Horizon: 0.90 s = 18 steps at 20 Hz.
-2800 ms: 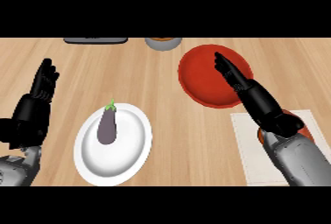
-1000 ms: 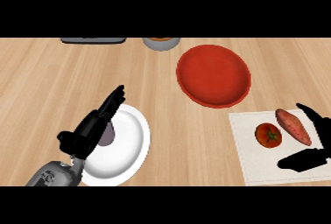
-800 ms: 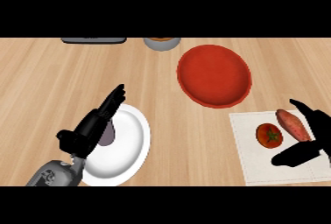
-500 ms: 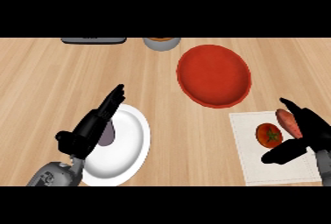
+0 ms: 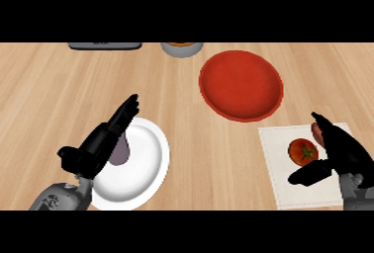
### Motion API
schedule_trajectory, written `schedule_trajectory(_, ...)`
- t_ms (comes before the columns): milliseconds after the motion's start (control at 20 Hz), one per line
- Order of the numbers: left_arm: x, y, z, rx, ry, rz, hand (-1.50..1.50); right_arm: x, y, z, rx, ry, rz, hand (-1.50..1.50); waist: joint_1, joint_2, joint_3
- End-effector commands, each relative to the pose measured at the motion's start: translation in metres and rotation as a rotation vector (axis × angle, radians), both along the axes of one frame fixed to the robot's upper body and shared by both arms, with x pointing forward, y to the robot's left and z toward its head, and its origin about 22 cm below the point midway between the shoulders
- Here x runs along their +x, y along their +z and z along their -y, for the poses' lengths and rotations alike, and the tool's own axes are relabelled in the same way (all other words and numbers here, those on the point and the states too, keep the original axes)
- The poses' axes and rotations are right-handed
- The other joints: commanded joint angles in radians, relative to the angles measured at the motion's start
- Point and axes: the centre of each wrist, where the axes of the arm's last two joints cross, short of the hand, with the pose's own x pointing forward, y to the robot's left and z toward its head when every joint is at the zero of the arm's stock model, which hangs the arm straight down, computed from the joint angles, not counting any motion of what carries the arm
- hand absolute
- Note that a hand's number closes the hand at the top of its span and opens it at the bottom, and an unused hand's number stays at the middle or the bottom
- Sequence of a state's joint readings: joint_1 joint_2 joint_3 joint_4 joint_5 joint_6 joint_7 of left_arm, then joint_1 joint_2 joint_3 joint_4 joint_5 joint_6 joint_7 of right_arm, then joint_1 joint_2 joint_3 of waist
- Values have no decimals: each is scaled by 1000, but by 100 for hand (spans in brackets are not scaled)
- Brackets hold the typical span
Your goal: Pick the tomato from the placemat and place it in the bowl
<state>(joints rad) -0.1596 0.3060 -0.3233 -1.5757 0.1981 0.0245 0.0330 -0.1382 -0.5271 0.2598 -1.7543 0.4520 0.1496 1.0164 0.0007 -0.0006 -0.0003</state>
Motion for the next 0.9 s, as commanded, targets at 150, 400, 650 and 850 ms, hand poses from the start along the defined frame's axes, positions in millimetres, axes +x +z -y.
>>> schedule_trajectory(150,4,-9,9,-4,19,1,0,-6,-23,0,-118,-60,28,-150,-3,1,0)
schedule_trajectory(400,17,25,-16,-2,-20,3,0,-8,-38,-12,-145,-96,50,-150,-2,0,0)
schedule_trajectory(650,8,-3,-2,14,8,9,0,-14,-40,0,-130,-130,5,-150,-3,0,0)
schedule_trajectory(850,-5,-9,7,-1,0,5,0,-14,-48,20,-110,-113,-4,-150,-2,0,0)
